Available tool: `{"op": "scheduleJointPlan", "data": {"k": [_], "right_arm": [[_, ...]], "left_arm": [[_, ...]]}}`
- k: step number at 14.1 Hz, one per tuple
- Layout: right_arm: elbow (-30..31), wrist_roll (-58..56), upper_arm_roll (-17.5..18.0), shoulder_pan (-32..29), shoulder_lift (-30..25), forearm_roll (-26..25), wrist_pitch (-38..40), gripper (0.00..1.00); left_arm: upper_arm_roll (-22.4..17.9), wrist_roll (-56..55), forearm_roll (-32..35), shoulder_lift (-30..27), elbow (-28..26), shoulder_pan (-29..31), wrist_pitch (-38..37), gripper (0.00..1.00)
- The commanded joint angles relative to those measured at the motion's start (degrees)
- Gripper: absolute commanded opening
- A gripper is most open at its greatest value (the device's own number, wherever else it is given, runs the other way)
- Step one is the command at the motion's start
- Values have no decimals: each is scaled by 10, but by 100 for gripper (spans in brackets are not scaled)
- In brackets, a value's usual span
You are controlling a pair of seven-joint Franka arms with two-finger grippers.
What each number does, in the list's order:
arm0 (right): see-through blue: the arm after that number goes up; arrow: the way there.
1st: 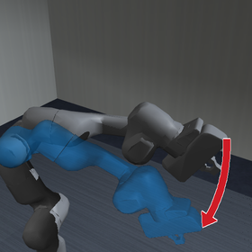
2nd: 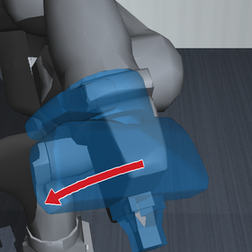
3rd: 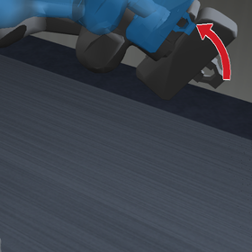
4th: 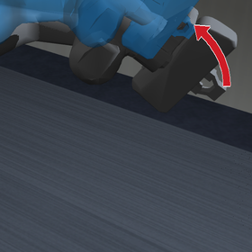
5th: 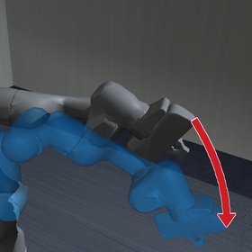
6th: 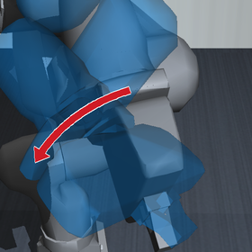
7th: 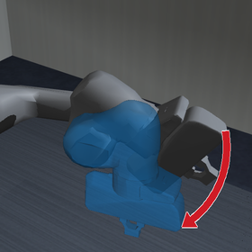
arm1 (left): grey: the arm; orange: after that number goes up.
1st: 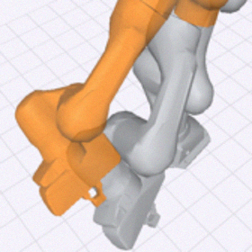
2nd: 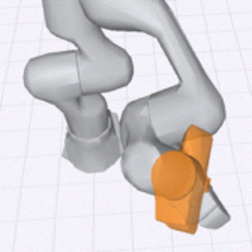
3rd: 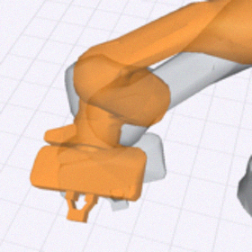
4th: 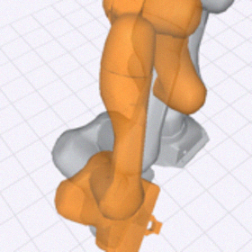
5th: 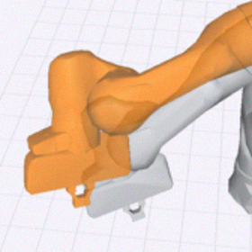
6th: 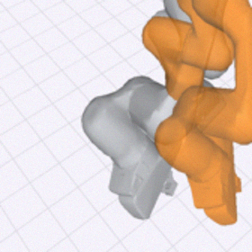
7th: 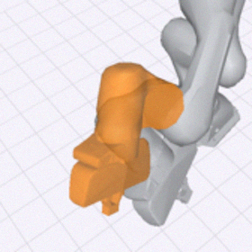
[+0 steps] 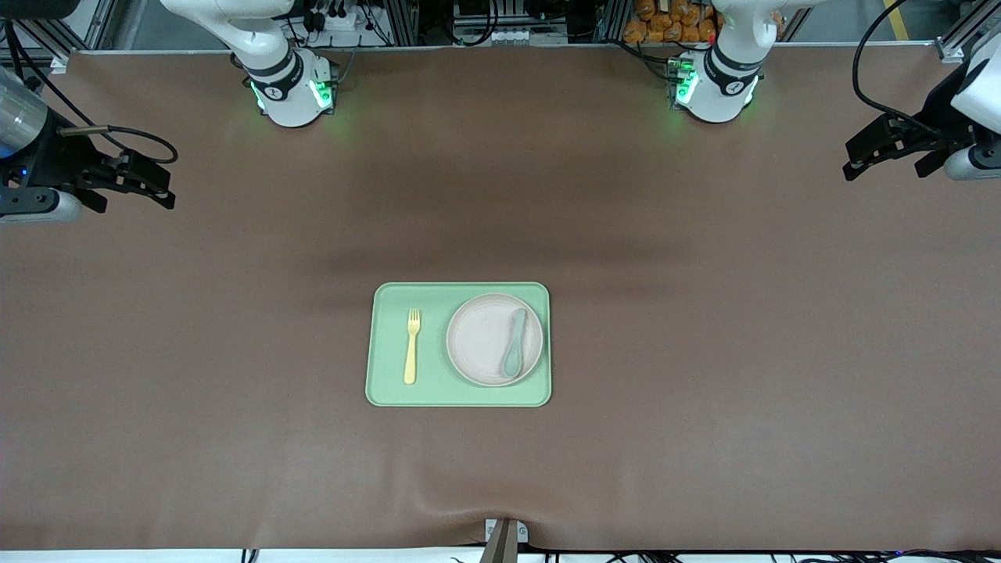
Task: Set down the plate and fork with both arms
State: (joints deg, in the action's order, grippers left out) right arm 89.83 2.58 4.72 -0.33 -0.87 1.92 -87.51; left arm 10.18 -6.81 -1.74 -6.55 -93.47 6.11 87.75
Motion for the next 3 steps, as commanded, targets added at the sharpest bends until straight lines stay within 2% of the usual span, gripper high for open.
{"op": "scheduleJointPlan", "data": {"k": [1,3], "right_arm": [[19,4,0,-5,-16,7,-11,100],[18,4,0,-5,-15,7,-12,100]], "left_arm": [[2,7,-8,12,23,6,-8,100],[2,5,-7,12,24,5,-8,100]]}}
